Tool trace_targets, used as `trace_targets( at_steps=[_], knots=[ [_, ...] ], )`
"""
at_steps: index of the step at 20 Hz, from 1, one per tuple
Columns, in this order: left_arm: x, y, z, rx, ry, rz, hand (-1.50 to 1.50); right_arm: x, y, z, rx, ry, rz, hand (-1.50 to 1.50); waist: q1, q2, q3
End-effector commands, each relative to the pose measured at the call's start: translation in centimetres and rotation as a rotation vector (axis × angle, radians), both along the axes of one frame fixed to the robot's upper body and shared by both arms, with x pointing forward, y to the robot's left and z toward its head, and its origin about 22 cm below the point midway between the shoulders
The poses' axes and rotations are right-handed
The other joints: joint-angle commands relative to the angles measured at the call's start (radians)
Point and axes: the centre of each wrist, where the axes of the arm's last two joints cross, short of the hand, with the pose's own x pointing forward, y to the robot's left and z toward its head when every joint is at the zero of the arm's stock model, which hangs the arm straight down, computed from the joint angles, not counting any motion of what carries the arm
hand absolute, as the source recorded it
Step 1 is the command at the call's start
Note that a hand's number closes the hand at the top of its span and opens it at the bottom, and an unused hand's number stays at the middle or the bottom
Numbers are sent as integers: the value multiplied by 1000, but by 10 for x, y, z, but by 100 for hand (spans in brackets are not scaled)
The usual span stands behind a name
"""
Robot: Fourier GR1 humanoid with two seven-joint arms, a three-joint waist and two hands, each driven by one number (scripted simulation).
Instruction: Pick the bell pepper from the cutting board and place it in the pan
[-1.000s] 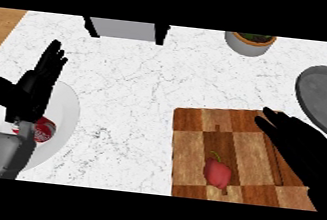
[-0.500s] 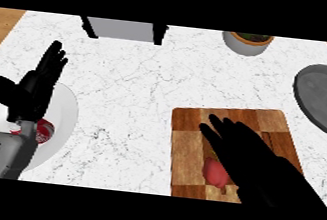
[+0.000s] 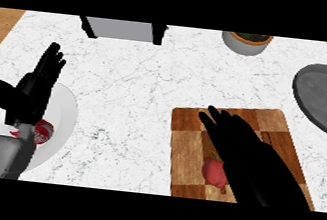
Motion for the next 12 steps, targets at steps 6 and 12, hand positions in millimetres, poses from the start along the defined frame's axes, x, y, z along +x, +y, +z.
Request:
trace_targets(
  at_steps=[6, 12],
  knots=[
    [5, -3, -12, -8, -12, 26, 0, 2, -15, -36, -91, 117, -48, -150, -8, 2, 1],
    [-12, -1, 11, 9, 2, 11, 0, 20, -8, -44, -131, 168, -30, -150, 2, 0, 1]
  ],
)
